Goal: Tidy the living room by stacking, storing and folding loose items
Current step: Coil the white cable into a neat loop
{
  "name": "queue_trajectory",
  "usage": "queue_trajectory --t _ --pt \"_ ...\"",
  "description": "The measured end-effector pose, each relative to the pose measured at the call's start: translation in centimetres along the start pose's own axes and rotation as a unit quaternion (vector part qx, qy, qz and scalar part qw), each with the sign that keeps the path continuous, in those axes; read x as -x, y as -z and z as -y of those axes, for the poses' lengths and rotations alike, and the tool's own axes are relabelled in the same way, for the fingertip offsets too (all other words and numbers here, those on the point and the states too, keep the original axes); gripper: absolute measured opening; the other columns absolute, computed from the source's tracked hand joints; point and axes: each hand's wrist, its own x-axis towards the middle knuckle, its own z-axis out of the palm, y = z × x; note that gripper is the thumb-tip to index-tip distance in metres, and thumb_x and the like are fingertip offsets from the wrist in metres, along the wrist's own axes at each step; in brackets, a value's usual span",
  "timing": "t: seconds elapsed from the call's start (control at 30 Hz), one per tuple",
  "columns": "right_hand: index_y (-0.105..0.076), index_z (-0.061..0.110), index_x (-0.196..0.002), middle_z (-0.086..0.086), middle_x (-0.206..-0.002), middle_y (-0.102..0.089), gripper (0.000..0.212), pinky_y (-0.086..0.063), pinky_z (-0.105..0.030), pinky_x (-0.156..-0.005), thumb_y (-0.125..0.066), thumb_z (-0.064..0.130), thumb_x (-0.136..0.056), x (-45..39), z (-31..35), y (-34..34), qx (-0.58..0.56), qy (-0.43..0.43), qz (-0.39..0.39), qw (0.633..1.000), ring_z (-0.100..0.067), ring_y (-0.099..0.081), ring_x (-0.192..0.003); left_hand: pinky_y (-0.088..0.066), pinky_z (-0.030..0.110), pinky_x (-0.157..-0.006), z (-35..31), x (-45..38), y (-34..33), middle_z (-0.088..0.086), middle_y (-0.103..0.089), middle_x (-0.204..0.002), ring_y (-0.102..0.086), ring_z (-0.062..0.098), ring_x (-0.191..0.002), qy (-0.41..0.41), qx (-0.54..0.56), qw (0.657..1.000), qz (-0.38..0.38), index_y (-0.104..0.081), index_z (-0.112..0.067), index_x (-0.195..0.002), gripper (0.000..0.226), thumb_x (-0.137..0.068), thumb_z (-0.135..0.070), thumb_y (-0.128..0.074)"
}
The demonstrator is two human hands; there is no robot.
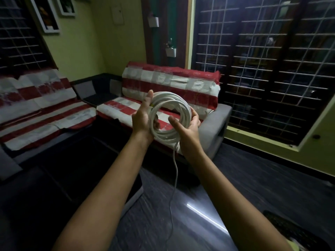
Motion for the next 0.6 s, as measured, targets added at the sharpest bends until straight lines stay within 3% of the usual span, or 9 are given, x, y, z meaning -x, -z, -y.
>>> queue_trajectory --t 0.07,0.13,0.2,0.33,0.37,0.43,0.5,0.6 --pt "-0.033 0.028 -0.136 0.010 -0.125 -0.025 0.093 -0.038 -0.020 -0.099 -0.080 0.050 -0.059 0.1 -0.1 -0.4 0.035 0.008 -0.040 0.999 -0.006 -0.031 -0.124 -0.038 0.021 -0.041 0.9 0.5 0.1 0.000 -0.048 -0.057 -0.042 0.011 -0.042 0.007 0.000 1.000 -0.010 -0.066 -0.016 -0.080 0.051 -0.067 -0.064 -0.071" --pt "-0.031 0.028 -0.139 0.008 -0.133 -0.022 0.092 -0.034 -0.023 -0.101 -0.077 0.048 -0.062 0.0 -0.3 -0.3 0.054 0.008 -0.052 0.997 -0.008 -0.031 -0.127 -0.033 0.020 -0.038 1.7 0.9 0.2 -0.002 -0.042 -0.052 -0.037 0.009 -0.038 0.016 0.011 1.000 -0.017 -0.064 -0.015 -0.082 0.048 -0.074 -0.062 -0.066" --pt "-0.033 0.033 -0.137 0.004 -0.140 -0.029 0.092 -0.039 -0.028 -0.103 -0.081 0.049 -0.061 -0.2 -0.3 -0.2 0.064 -0.003 -0.038 0.997 -0.011 -0.039 -0.127 -0.034 0.020 -0.038 2.6 1.0 0.5 -0.001 -0.041 -0.053 -0.037 0.008 -0.038 0.022 0.024 0.999 -0.025 -0.065 -0.013 -0.087 0.058 -0.068 -0.068 -0.065" --pt "-0.034 0.024 -0.137 -0.004 -0.126 -0.056 0.097 -0.055 -0.033 -0.087 -0.090 0.038 -0.058 -0.9 -0.8 -0.1 0.026 -0.045 -0.046 0.998 -0.017 -0.062 -0.109 -0.044 0.029 -0.058 3.6 1.4 0.8 0.013 -0.058 -0.083 -0.055 0.022 -0.065 0.032 0.048 0.998 -0.021 -0.072 -0.011 -0.100 0.077 -0.058 -0.076 -0.070" --pt "-0.041 0.020 -0.133 -0.004 -0.119 -0.062 0.092 -0.055 -0.034 -0.087 -0.090 0.035 -0.057 -0.9 -0.9 0.0 0.037 -0.053 -0.051 0.997 -0.016 -0.064 -0.104 -0.043 0.028 -0.056 3.7 1.7 0.9 0.011 -0.056 -0.077 -0.052 0.019 -0.061 0.029 0.041 0.998 -0.033 -0.072 -0.010 -0.096 0.075 -0.059 -0.076 -0.069" --pt "-0.060 0.015 -0.112 -0.008 -0.098 -0.070 0.053 -0.056 -0.035 -0.076 -0.086 0.024 -0.067 -1.1 -0.7 0.1 0.057 -0.049 -0.050 0.996 -0.018 -0.067 -0.086 -0.037 0.023 -0.047 3.9 2.4 0.8 -0.002 -0.048 -0.056 -0.043 0.008 -0.049 0.015 0.036 0.998 -0.051 -0.067 -0.013 -0.081 0.060 -0.063 -0.071 -0.068" --pt "-0.062 0.014 -0.094 -0.007 -0.079 -0.067 0.019 -0.053 -0.035 -0.061 -0.075 0.014 -0.080 -1.1 -0.1 0.0 0.060 -0.038 -0.065 0.995 -0.014 -0.064 -0.062 -0.042 0.024 -0.049 4.2 3.0 0.8 -0.007 -0.049 -0.052 -0.046 0.008 -0.048 0.001 0.024 0.998 -0.055 -0.064 -0.015 -0.077 0.051 -0.067 -0.066 -0.062" --pt "-0.056 0.022 -0.090 -0.001 -0.075 -0.061 0.014 -0.050 -0.036 -0.054 -0.065 0.012 -0.087 -1.6 0.5 0.5 0.118 0.009 -0.074 0.990 -0.007 -0.058 -0.047 -0.052 0.030 -0.068 4.3 3.8 1.2 0.001 -0.066 -0.072 -0.064 0.014 -0.067 -0.010 -0.034 0.999 -0.004 -0.069 -0.015 -0.094 0.061 -0.072 -0.070 -0.053"
